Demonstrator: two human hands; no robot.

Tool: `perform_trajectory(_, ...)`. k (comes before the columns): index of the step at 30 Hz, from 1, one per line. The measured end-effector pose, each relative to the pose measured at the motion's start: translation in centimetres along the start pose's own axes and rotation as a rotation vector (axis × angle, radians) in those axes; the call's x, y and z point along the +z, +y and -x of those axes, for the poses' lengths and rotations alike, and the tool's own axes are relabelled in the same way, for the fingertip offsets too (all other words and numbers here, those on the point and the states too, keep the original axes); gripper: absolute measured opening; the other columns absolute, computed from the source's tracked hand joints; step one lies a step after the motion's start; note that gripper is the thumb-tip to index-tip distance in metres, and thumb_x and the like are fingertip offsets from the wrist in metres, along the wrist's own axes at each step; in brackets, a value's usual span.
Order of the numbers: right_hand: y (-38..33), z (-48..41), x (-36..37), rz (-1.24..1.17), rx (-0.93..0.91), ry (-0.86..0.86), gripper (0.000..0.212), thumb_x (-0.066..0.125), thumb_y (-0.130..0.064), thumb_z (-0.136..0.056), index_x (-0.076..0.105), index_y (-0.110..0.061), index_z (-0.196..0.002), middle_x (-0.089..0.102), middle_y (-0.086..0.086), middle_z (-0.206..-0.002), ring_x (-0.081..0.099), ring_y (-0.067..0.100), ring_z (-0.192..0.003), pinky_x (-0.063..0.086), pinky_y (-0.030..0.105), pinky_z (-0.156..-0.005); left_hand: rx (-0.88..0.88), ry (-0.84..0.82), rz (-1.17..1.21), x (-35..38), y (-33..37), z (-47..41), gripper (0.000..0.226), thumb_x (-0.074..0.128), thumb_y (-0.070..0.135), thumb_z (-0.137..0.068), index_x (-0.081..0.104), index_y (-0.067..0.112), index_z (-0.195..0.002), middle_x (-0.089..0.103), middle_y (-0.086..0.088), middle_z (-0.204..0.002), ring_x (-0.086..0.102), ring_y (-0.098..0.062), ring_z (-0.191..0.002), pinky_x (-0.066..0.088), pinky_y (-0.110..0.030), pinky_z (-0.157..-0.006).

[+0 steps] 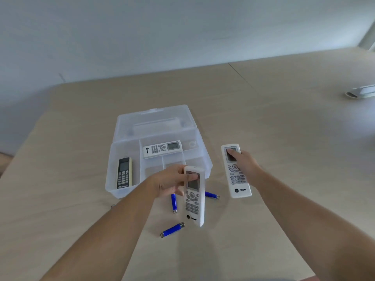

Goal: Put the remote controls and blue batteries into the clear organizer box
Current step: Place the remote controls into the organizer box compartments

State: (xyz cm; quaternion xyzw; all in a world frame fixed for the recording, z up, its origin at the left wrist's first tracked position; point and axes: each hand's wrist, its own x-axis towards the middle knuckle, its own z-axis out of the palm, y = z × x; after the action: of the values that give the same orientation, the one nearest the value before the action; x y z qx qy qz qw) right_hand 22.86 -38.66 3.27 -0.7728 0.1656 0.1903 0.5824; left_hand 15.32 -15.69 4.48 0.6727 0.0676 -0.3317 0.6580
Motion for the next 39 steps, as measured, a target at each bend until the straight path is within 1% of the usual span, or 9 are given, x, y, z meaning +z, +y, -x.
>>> perform_trajectory(6,-5.8,-0.2,3.6,-0.075,-0.116,-0.075,0.022,0.05,-0.021,-0.093,0.054,-0.016,-0.072,0.058,0.005,-0.068,0.056,0.02,-0.057,0.046,0.028,-0.057,-0.146,0.31,0.144,-2.7,3.6,2.0,0.027,0.06,0.04,-0.092,0.06,0.014,-0.084,0.065,0.001,-0.053,0.062,-0.012,-0.043,0.052,-0.022,-0.05)
perform_trajectory(9,-7.7,-1.0,5.7,-0.061,-0.181,-0.049,0.005,0.048,-0.01,-0.092,0.049,-0.013,-0.097,0.055,0.008,-0.085,0.056,0.02,-0.063,0.045,0.031,-0.055,-0.281,0.351,-0.158,-5.2,4.8,2.9,0.035,0.075,0.038,-0.078,0.054,0.015,-0.095,0.061,-0.004,-0.072,0.058,-0.017,-0.056,0.05,-0.024,-0.057)
perform_trajectory(14,-9.1,-2.8,9.8,-0.187,-0.157,0.035,0.03,0.045,-0.008,-0.095,0.036,-0.015,-0.123,0.05,0.013,-0.108,0.061,0.027,-0.079,0.054,0.024,-0.038,-0.398,0.443,-0.69,-10.1,6.7,2.8,0.075,0.074,0.043,-0.069,0.035,0.017,-0.128,0.059,-0.013,-0.109,0.063,-0.03,-0.097,0.053,-0.039,-0.088)
perform_trajectory(17,-9.2,-3.9,12.0,-0.272,-0.097,0.082,0.03,0.047,-0.008,-0.095,0.037,-0.013,-0.123,0.051,0.014,-0.11,0.063,0.031,-0.085,0.056,0.025,-0.04,-0.321,0.489,-0.79,-12.1,8.3,2.3,0.063,0.072,0.041,-0.078,0.033,0.015,-0.121,0.053,-0.006,-0.094,0.055,-0.023,-0.081,0.046,-0.032,-0.07)
perform_trajectory(24,-8.2,-7.4,17.5,-0.269,0.12,0.006,0.027,0.044,-0.004,-0.091,0.032,-0.022,-0.108,0.053,0.006,-0.092,0.062,0.024,-0.049,0.055,0.048,-0.089,0.063,0.542,-0.943,-16.2,9.9,-0.6,0.042,0.079,0.02,-0.072,0.054,0.008,-0.105,0.047,-0.003,-0.094,0.048,-0.022,-0.082,0.033,-0.023,-0.054)
perform_trajectory(29,-7.7,-9.3,19.9,-0.303,0.193,-0.009,0.029,0.047,0.0,-0.088,0.042,-0.008,-0.115,0.057,0.007,-0.096,0.066,0.022,-0.049,0.059,0.046,-0.084,0.132,0.552,-0.944,-17.5,9.4,-2.8,0.042,0.08,0.019,-0.07,0.065,0.007,-0.107,0.053,-0.003,-0.089,0.05,-0.02,-0.082,0.036,-0.024,-0.061)
perform_trajectory(34,-7.7,-9.2,19.8,0.089,0.057,0.043,0.015,0.051,-0.009,-0.081,0.055,0.001,-0.091,0.057,0.009,-0.079,0.054,0.022,-0.051,0.042,0.022,-0.039,0.122,0.552,-0.963,-17.3,8.7,-4.2,0.057,0.082,0.018,-0.071,0.062,0.007,-0.122,0.05,-0.003,-0.095,0.047,-0.018,-0.088,0.045,-0.026,-0.071)
perform_trajectory(37,-7.0,-9.8,18.7,0.446,-0.067,0.04,0.028,0.05,-0.005,-0.077,0.04,-0.01,-0.052,0.038,0.002,-0.053,0.033,0.019,-0.046,0.027,0.022,-0.043,0.132,0.55,-1.005,-16.9,8.5,-4.8,0.067,0.083,0.021,-0.069,0.058,0.013,-0.13,0.049,-0.004,-0.102,0.051,-0.02,-0.098,0.047,-0.032,-0.09)
perform_trajectory(39,-7.3,-9.7,18.2,0.574,-0.113,-0.03,0.018,0.051,-0.004,-0.08,0.06,0.0,-0.065,0.056,0.008,-0.064,0.05,0.023,-0.055,0.042,0.027,-0.048,0.141,0.547,-1.021,-16.3,8.4,-5.2,0.072,0.081,0.022,-0.071,0.053,0.015,-0.136,0.05,-0.008,-0.114,0.052,-0.023,-0.11,0.049,-0.035,-0.092)
